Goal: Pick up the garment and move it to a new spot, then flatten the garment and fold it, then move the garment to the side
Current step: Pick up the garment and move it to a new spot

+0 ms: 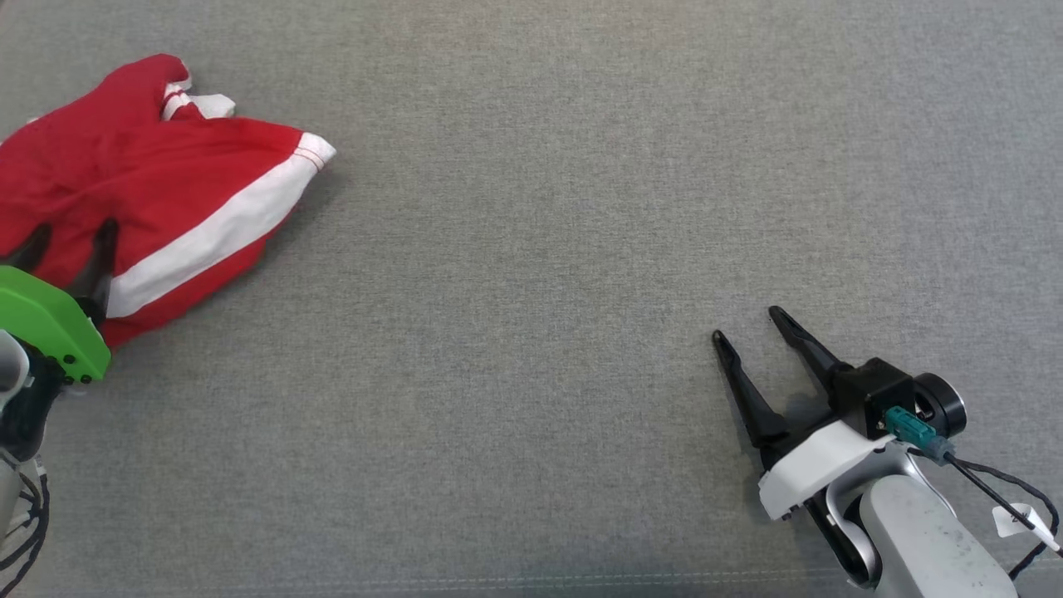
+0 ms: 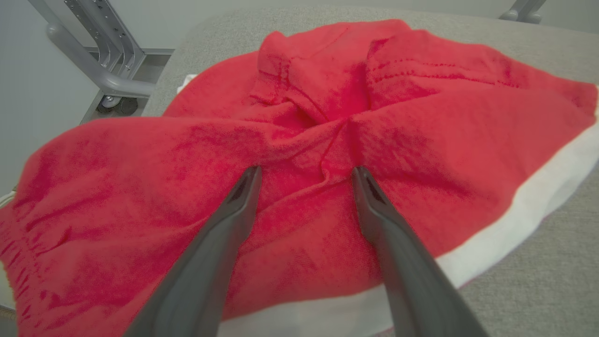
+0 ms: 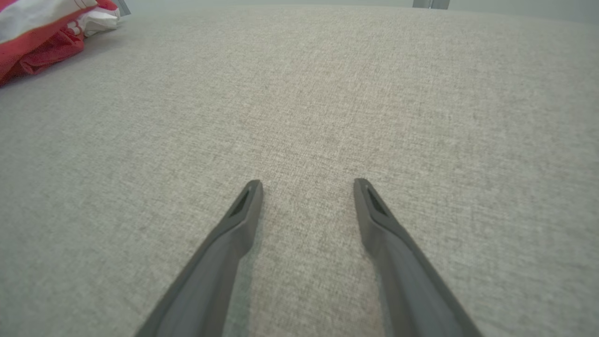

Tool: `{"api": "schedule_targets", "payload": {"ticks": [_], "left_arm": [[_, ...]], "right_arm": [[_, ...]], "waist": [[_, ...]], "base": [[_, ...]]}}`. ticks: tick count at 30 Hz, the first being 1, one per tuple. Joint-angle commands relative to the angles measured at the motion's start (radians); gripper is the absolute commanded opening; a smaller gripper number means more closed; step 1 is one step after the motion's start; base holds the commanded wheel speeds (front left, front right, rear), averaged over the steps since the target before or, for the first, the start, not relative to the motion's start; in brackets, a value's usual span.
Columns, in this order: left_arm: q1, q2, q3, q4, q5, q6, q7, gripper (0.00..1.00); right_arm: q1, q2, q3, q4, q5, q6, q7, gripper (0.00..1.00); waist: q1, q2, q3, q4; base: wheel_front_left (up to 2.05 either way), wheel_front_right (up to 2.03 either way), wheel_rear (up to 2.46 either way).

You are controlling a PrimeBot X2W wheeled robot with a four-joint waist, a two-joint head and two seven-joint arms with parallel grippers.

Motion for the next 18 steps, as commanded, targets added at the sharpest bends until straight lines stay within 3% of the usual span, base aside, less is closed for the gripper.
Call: {"api": "schedule_targets", "payload": {"ticks": [1,2,3,9,14,18], "left_arm": [[-0.01,-0.002,-0.009,0.012,-0.013,0.0,-0.004,1.0],[-0.023,-0.009,-0.019,0.035,-0.025,0.0,-0.012,0.12],[-0.025,-0.013,-0.026,0.048,-0.027,0.0,-0.012,0.0],[-0.057,-0.009,-0.065,0.061,-0.012,0.0,-0.045,0.0],[-0.148,0.048,-0.098,-0.001,0.066,0.0,-0.168,0.0],[-0.242,0.073,-0.126,-0.058,0.135,0.0,-0.208,0.0]], "right_arm": [[-0.011,-0.003,-0.004,0.002,0.011,-0.001,-0.003,1.0],[-0.013,-0.002,-0.006,0.007,0.013,-0.001,-0.001,1.0],[-0.014,0.0,-0.007,0.011,0.014,-0.001,-0.001,1.0],[-0.018,0.015,-0.006,0.014,0.022,-0.001,-0.001,1.0],[-0.003,0.037,-0.011,0.014,0.03,-0.001,-0.002,1.0],[0.009,0.061,-0.007,0.021,0.038,-0.001,-0.002,1.0]], "waist": [[0.0,0.0,0.04,-0.04],[0.0,0.0,0.04,-0.038],[0.0,0.0,0.036,-0.036],[0.0,0.0,0.008,-0.024],[0.0,0.0,-0.032,-0.011],[0.0,0.0,-0.066,-0.009]], "base": [[0.0,0.0,0.0],[0.0,0.0,0.0],[0.0,0.0,0.0],[0.0,0.0,0.0],[0.0,0.0,0.0],[0.0,0.0,0.0]]}}
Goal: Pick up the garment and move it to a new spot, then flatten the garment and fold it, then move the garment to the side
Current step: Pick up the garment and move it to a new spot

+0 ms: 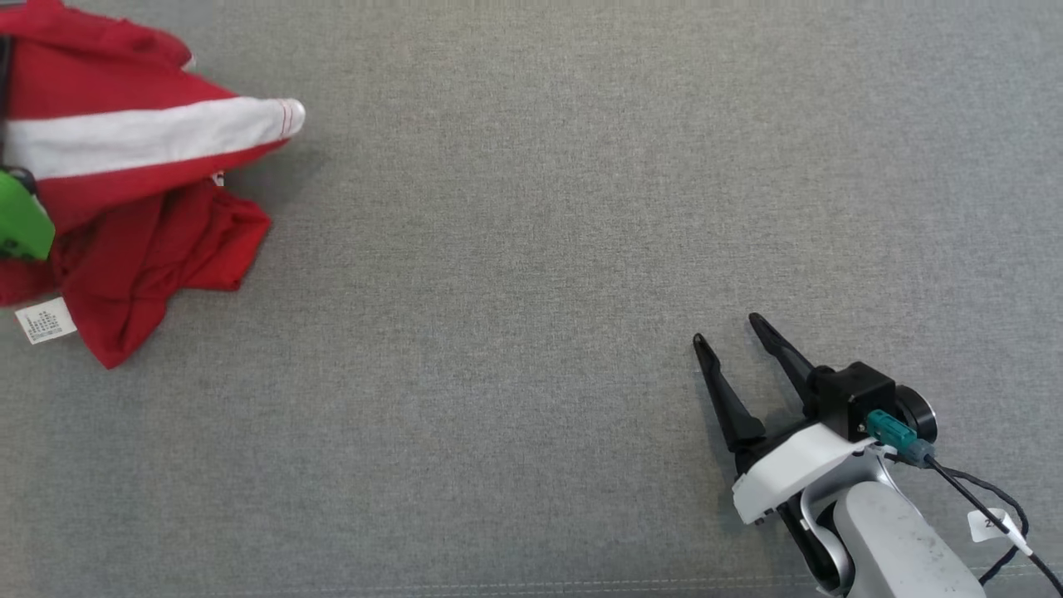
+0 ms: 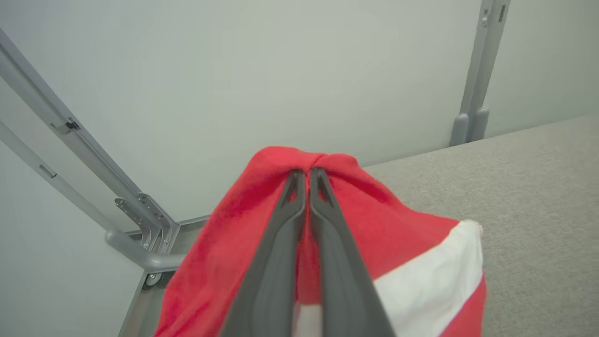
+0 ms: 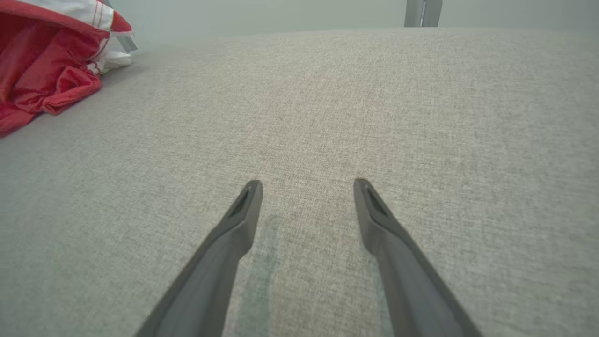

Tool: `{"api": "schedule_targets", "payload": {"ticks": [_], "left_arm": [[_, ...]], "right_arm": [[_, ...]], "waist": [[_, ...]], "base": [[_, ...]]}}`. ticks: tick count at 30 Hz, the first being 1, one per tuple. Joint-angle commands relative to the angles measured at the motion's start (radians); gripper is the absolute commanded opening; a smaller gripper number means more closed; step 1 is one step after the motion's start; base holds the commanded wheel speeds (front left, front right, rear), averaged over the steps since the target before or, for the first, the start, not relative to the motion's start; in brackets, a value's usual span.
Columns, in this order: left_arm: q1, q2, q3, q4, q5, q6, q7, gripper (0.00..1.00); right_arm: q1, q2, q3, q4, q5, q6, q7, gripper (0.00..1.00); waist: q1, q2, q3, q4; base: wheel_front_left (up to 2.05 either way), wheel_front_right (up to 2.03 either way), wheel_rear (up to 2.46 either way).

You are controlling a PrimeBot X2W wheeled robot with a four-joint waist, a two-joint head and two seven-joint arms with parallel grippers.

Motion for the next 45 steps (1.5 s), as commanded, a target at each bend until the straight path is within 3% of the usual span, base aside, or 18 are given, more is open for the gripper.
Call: {"api": "schedule_targets", "payload": {"ticks": [1,8,14,23,24,25,26,33,39,45], "left_arm": [[-0.042,0.001,-0.01,-0.031,0.022,0.0,-0.013,0.0],[-0.126,-0.082,-0.048,-0.206,0.066,0.0,-0.038,0.0],[-0.062,-0.24,-0.082,-0.301,0.051,0.03,-0.047,0.0],[0.091,-0.465,-0.102,-0.122,0.085,0.03,-0.055,0.0],[0.115,-0.48,-0.095,-0.093,0.099,0.027,-0.054,0.03],[0.138,-0.495,-0.083,-0.066,0.11,0.026,-0.054,0.7],[0.161,-0.504,-0.077,-0.039,0.122,0.022,-0.055,1.0],[0.27,-0.55,0.053,-0.033,0.21,0.011,-0.055,1.0],[0.392,-0.562,0.255,-0.159,0.347,0.017,-0.054,1.0],[0.517,-0.582,0.39,-0.242,0.444,0.007,-0.054,1.0]], "right_arm": [[0.011,0.009,0.002,0.004,0.007,-0.001,0.0,1.0],[0.02,0.039,0.0,0.006,0.02,-0.001,0.0,1.0],[0.02,0.056,-0.009,0.006,0.025,-0.001,0.0,1.0],[0.012,0.075,-0.026,-0.008,0.022,-0.001,0.0,1.0],[0.015,0.076,-0.027,-0.006,0.022,-0.001,0.0,1.0],[0.018,0.078,-0.031,-0.006,0.025,-0.001,0.0,1.0],[0.022,0.081,-0.034,-0.005,0.028,-0.001,0.0,1.0],[0.043,0.088,-0.069,-0.013,0.023,-0.001,0.0,1.0],[0.047,0.089,-0.077,-0.018,0.016,-0.001,0.0,1.0],[0.034,0.078,-0.088,0.005,0.014,-0.001,0.0,1.0]], "waist": [[0.0,0.0,-0.03,0.003],[0.0,0.0,-0.075,-0.045],[0.0,0.0,-0.087,-0.145],[0.0,0.0,-0.041,-0.342],[0.0,0.0,-0.038,-0.36],[0.0,0.0,-0.036,-0.375],[0.0,0.0,-0.035,-0.389],[0.0,0.0,-0.048,-0.393],[0.0,0.0,-0.093,-0.311],[0.0,0.0,-0.13,-0.199]], "base": [[0.0,0.0,0.0],[0.0,0.0,0.0],[0.0,0.0,0.0],[0.0,0.0,0.0],[0.0,0.0,0.0],[0.0,0.0,0.0],[0.0,0.0,0.0],[0.0,0.0,0.0],[0.0,0.0,0.0],[0.0,0.0,0.0]]}}
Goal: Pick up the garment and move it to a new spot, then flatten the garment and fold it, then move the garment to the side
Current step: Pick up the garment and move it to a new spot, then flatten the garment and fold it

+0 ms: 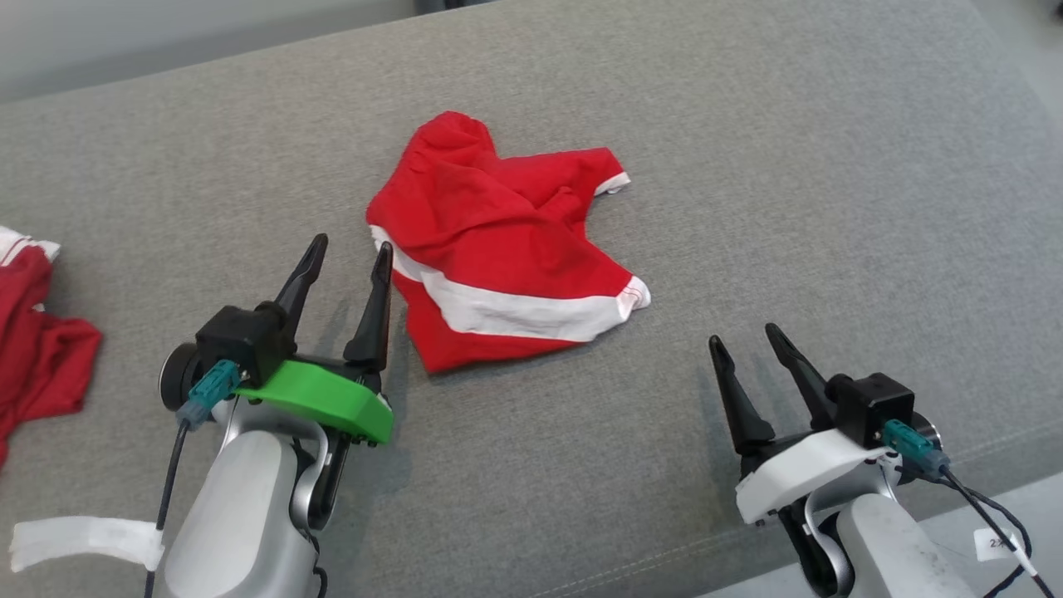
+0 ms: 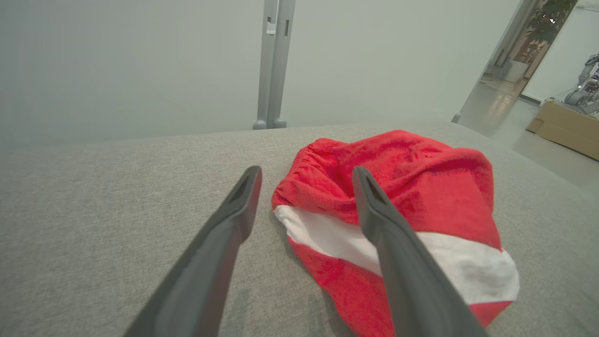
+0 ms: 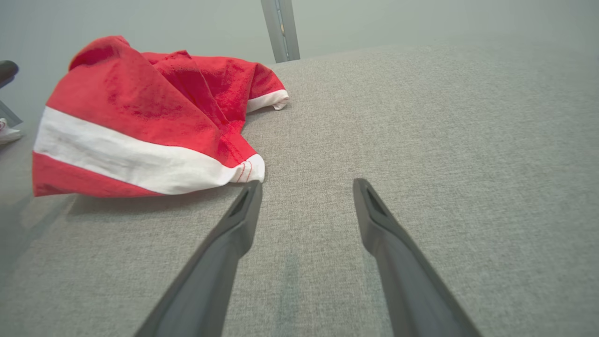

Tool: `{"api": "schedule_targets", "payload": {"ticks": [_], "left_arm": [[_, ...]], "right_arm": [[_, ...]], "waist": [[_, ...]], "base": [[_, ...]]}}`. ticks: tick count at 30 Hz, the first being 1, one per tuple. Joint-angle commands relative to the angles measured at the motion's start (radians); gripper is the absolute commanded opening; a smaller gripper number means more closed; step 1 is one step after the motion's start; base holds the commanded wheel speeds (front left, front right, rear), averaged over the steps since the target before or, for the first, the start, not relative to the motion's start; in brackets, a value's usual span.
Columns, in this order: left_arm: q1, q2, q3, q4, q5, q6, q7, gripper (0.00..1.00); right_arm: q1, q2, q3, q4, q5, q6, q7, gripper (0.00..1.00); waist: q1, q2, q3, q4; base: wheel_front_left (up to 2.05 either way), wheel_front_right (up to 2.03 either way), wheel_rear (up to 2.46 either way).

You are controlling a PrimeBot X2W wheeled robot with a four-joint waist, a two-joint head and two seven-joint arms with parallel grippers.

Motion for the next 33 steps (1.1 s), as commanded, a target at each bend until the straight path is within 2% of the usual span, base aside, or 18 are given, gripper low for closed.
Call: {"api": "schedule_targets", "payload": {"ticks": [1,10,18,22,23,24,25,26,27,33], "left_arm": [[0.024,-0.008,0.022,-0.016,0.011,-0.003,-0.001,1.0],[0.198,-0.06,0.132,-0.09,0.064,-0.01,-0.001,1.0],[0.278,-0.077,0.09,-0.116,0.053,-0.01,-0.001,1.0],[0.285,-0.08,0.074,-0.124,0.046,-0.011,-0.001,1.0],[0.283,-0.081,0.073,-0.13,0.046,-0.011,-0.001,1.0],[0.28,-0.082,0.071,-0.131,0.045,-0.011,-0.001,1.0],[0.275,-0.083,0.071,-0.134,0.044,-0.011,-0.001,1.0],[0.269,-0.083,0.072,-0.139,0.043,-0.011,-0.001,1.0],[0.266,-0.083,0.072,-0.142,0.045,-0.011,-0.001,1.0],[0.253,-0.083,0.059,-0.15,0.04,-0.011,-0.001,1.0]], "right_arm": [[-0.006,-0.007,-0.014,0.007,0.0,-0.001,-0.001,1.0],[-0.052,-0.031,-0.117,0.07,-0.009,-0.001,-0.001,1.0],[-0.1,-0.05,-0.17,0.208,-0.026,-0.001,-0.001,1.0],[-0.123,-0.047,-0.193,0.288,-0.05,-0.001,-0.001,1.0],[-0.14,-0.046,-0.2,0.338,-0.058,-0.001,-0.001,1.0],[-0.149,-0.046,-0.201,0.365,-0.057,-0.001,0.0,0.87],[-0.159,-0.045,-0.205,0.383,-0.054,-0.001,0.001,0.46],[-0.165,-0.048,-0.205,0.392,-0.056,-0.001,0.001,0.18],[-0.171,-0.053,-0.218,0.39,-0.055,-0.001,0.001,0.0],[-0.18,-0.098,-0.291,0.343,-0.067,-0.001,0.0,0.0]], "waist": [[0.0001,-0.0001,-0.061,0.114],[0.0001,-0.0001,-0.057,0.289],[0.0001,-0.0001,-0.042,0.401],[0.0001,-0.0001,-0.035,0.428],[0.0001,-0.0001,-0.032,0.432],[0.0001,-0.0001,-0.03,0.432],[0.0001,-0.0001,-0.029,0.431],[0.0001,-0.0001,-0.027,0.427],[0.0001,-0.0001,-0.027,0.422],[0.0001,-0.0001,-0.028,0.373]], "base": [[0.0,0.0,0.0],[0.0,0.0,0.0],[0.0,0.0,0.0],[0.0,0.0,0.0],[0.0,0.0,0.0],[0.0,0.0,0.0],[0.0,0.0,0.0],[0.0,0.0,0.0],[0.0,0.0,0.0],[0.0,0.0,0.0]]}}
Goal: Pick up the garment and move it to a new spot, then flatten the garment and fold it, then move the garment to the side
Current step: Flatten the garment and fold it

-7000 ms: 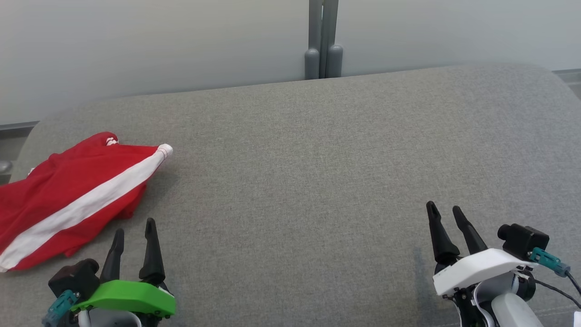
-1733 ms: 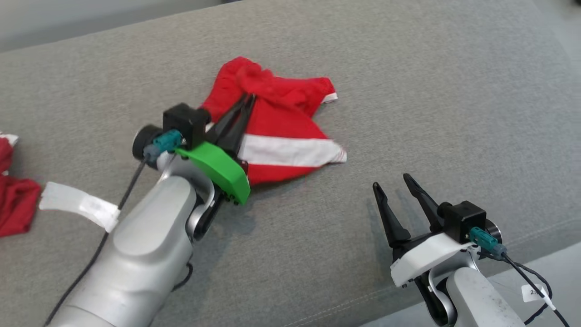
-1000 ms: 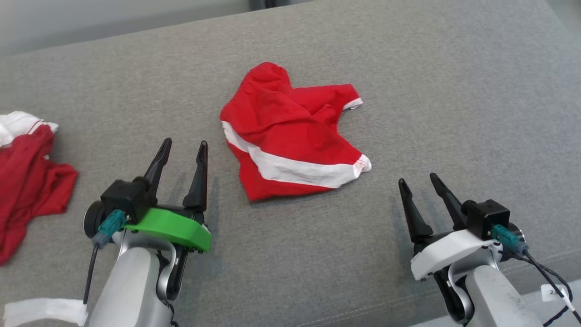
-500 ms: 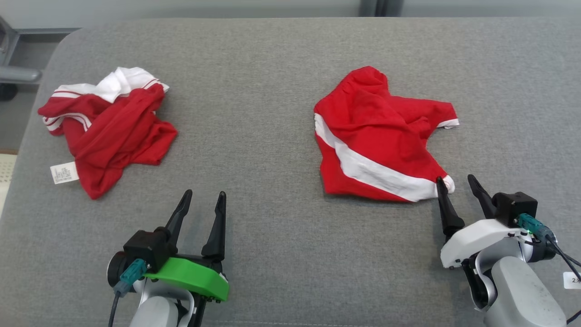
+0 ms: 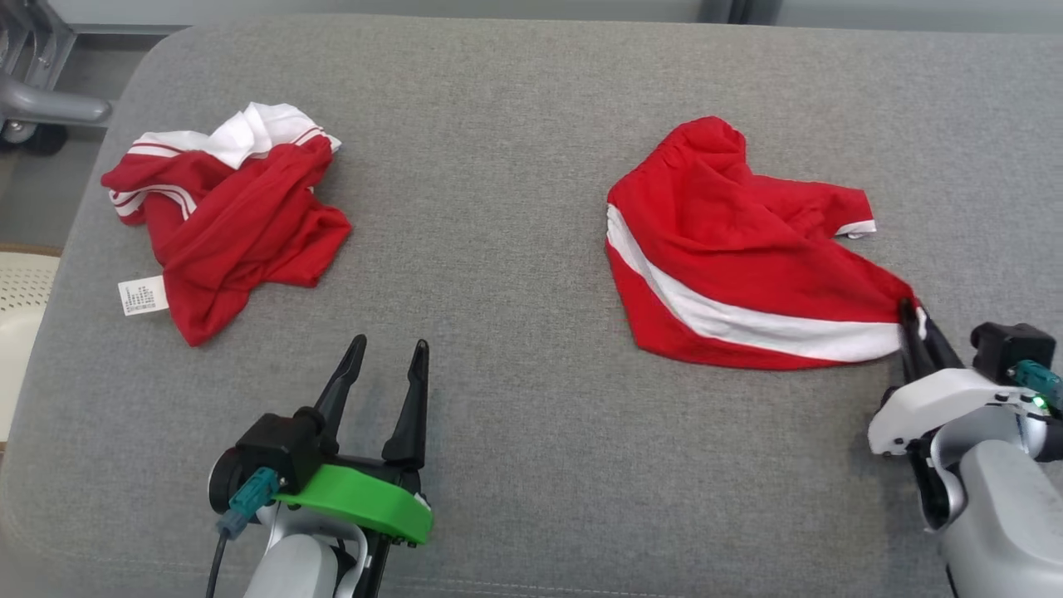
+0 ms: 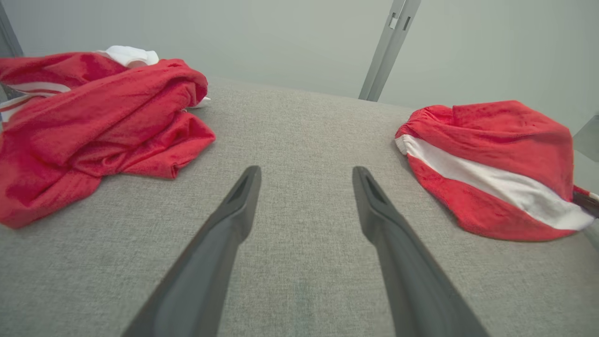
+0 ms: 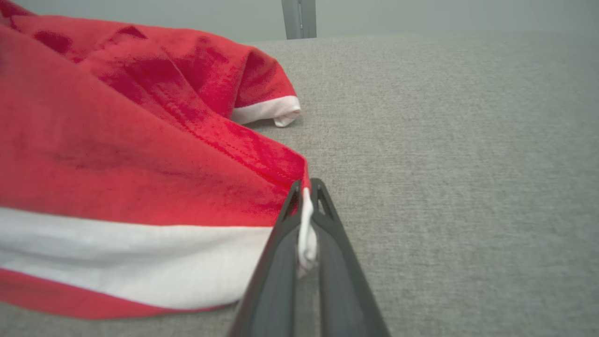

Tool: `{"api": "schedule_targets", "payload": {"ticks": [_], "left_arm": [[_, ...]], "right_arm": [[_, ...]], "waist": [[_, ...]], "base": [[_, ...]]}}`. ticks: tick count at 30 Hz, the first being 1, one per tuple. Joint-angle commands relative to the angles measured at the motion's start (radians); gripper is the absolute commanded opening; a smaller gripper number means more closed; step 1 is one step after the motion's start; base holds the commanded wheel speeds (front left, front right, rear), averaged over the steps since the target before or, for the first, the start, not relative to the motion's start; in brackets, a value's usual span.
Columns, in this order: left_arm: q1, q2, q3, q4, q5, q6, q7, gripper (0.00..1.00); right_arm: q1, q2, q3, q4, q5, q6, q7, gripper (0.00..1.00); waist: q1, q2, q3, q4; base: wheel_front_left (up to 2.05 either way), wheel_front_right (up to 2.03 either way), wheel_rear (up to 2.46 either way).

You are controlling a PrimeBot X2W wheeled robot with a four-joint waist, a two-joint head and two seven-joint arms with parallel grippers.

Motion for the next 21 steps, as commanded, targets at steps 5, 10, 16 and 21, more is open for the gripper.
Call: {"api": "schedule_targets", "payload": {"ticks": [5,10,16,21], "left_arm": [[-0.026,0.0,-0.015,0.015,-0.011,-0.003,-0.001,1.0],[-0.049,0.0,-0.039,0.054,-0.02,-0.003,-0.001,1.0],[-0.135,0.012,-0.084,0.125,-0.032,-0.003,-0.001,1.0],[-0.242,0.037,-0.112,0.209,-0.065,-0.003,-0.001,1.0]], "right_arm": [[0.029,-0.042,-0.078,-0.014,-0.029,-0.001,0.0,0.0],[0.035,-0.038,-0.123,-0.013,-0.051,-0.001,0.0,1.0],[0.056,0.021,-0.107,-0.132,-0.056,-0.001,0.0,1.0],[0.078,0.059,-0.038,-0.213,-0.033,-0.001,-0.001,1.0]], "waist": [[0.0,0.0,-0.011,-0.063],[0.0,0.0,-0.016,-0.124],[0.0,0.0,-0.001,-0.221],[0.0,0.0,0.03,-0.313]], "base": [[0.0,0.0,0.0],[0.0,0.0,0.0],[0.0,0.0,0.0],[0.0,0.0,0.0]]}}
